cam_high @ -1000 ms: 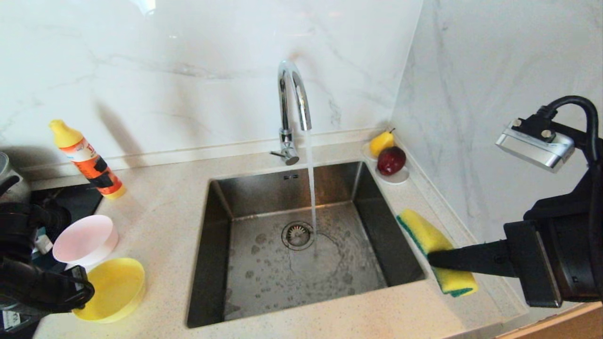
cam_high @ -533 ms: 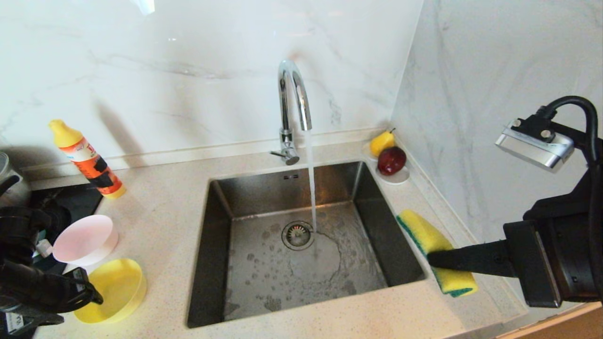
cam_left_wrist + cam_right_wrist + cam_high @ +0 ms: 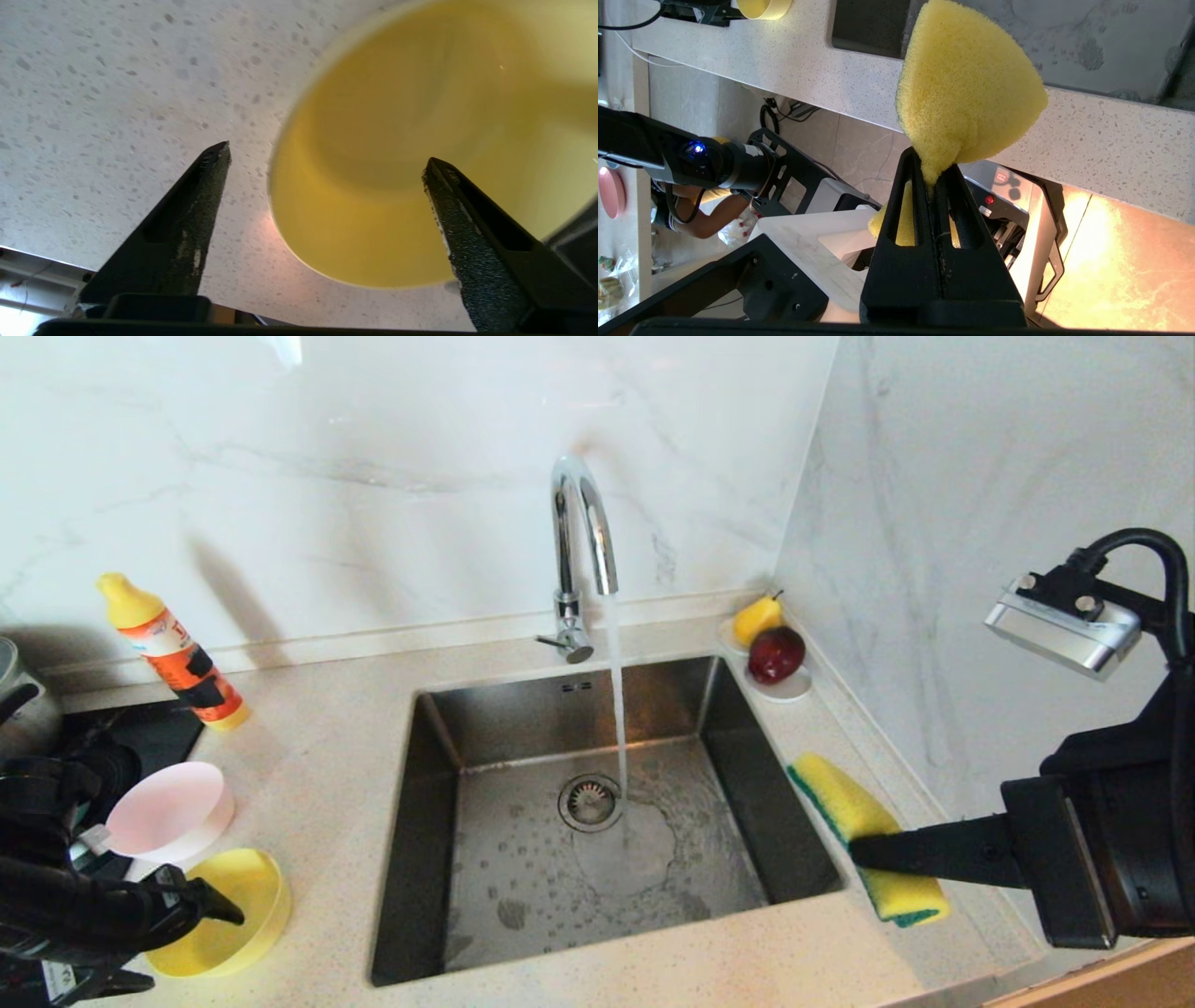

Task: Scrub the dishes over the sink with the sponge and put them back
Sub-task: Wash the bowl

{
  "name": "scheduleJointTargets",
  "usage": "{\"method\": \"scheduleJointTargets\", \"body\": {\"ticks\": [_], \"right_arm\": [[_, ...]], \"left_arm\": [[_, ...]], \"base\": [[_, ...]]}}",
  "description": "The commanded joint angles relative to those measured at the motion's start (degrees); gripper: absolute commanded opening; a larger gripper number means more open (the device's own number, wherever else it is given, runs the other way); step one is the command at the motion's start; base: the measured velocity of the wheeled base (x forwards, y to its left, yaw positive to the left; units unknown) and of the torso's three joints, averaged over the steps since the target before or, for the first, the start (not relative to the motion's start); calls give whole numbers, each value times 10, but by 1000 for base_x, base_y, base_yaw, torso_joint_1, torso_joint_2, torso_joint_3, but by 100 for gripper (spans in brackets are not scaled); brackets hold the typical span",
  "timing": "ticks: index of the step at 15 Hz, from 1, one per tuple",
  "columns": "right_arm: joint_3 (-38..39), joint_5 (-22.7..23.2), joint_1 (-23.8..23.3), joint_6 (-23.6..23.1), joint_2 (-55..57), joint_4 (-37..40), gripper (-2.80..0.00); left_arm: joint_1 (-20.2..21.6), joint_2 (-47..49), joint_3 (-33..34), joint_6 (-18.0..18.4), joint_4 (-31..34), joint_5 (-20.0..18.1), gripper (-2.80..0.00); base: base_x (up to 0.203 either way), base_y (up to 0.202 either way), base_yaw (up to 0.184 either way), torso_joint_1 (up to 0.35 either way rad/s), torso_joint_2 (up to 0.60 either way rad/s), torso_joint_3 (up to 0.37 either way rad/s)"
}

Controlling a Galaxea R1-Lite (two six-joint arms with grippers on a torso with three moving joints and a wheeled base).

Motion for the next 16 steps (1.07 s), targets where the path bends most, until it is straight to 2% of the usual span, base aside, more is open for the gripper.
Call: {"method": "scheduleJointTargets", "body": {"ticks": [1,6,7,16], "right_arm": [[1,1,0,2,0,2,-280],[1,1,0,2,0,2,-280],[1,1,0,2,0,2,-280],[3,1,0,2,-2,2,-280]], "left_arm": [[7,15,0,-1,-1,0,0],[9,17,0,0,-1,0,0],[9,21,0,0,-1,0,-280],[10,26,-4,0,-2,1,-280]], "base": [[0,0,0,0,0,0],[0,0,0,0,0,0],[0,0,0,0,0,0],[0,0,0,0,0,0]]}}
